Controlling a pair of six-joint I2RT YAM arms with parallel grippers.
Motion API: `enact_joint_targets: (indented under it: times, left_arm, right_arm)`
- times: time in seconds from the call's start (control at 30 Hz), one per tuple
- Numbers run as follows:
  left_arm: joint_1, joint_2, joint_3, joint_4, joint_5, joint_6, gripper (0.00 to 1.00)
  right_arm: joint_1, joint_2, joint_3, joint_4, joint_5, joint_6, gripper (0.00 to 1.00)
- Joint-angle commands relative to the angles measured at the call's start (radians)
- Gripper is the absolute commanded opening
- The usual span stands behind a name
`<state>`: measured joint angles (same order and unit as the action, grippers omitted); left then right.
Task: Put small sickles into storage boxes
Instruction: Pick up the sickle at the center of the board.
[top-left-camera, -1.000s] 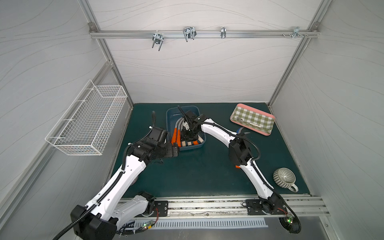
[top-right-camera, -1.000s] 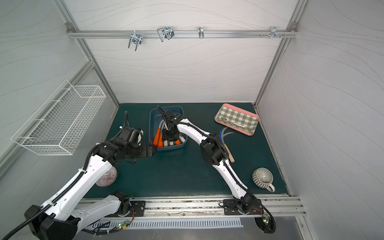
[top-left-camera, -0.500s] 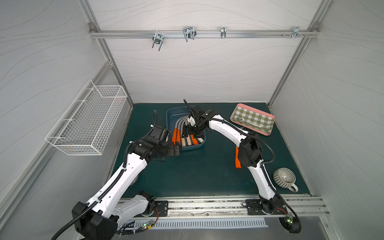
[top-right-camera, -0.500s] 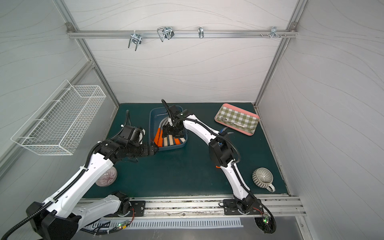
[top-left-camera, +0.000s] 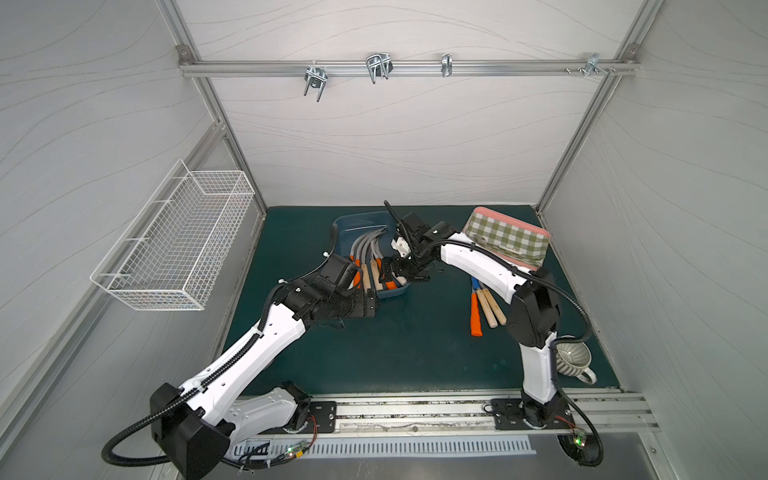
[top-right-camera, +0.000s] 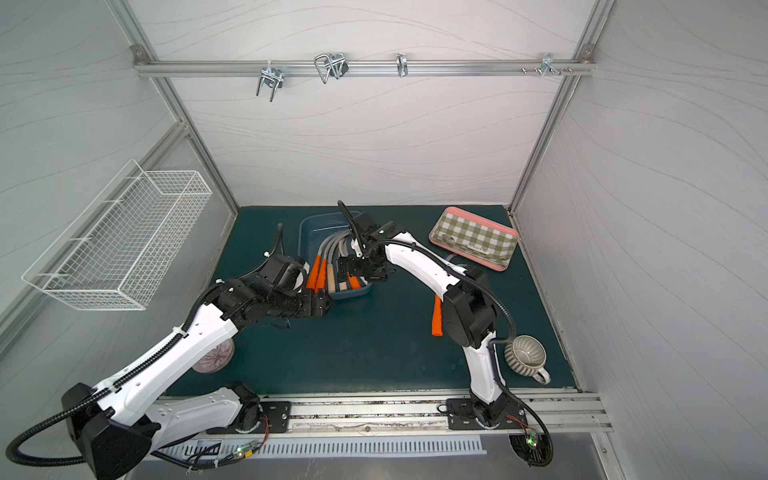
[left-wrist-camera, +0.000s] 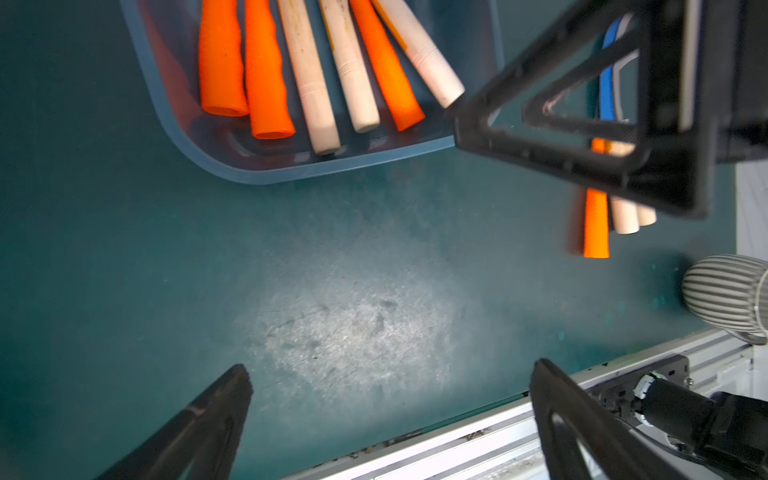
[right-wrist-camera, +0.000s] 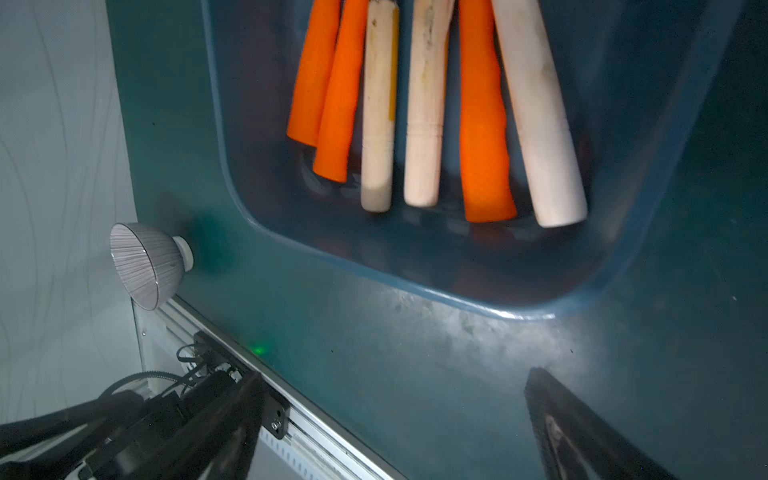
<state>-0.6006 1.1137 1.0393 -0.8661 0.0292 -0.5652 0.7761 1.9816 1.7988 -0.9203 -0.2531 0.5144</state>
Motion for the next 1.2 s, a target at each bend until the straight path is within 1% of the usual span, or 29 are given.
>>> enact_joint_targets:
  times: [0.0, 0.4, 0.67, 0.8, 1.17]
  left_arm:
    - [-0.035, 0.000, 0.002, 0.054, -0.030, -0.044, 0.99]
    - [-0.175, 0.019, -0.061, 0.127, -0.100, -0.099, 0.99]
    - [-0.236, 0.048, -0.081, 0.196, -0.118, -0.112, 0.99]
    - [-0.266, 0.072, -0.081, 0.224, -0.125, -0.108, 0.99]
    - [-0.354, 0.150, -0.080, 0.305, -0.146, -0.100, 0.99]
  right_arm:
    - [-0.010, -0.075, -0.070, -0.014, 0.034, -0.015, 0.99]
    - [-0.048, -0.242, -0.313, -0.040, 0.125, -0.020, 0.99]
    - [-0.069, -0.319, -0.436, -0.066, 0.209, -0.020, 0.99]
    - [-0.085, -0.349, -0.494, -0.087, 0.250, 0.003, 0.99]
    - [-0.146, -0.458, -0.668, -0.095, 0.291, 0.029, 0.99]
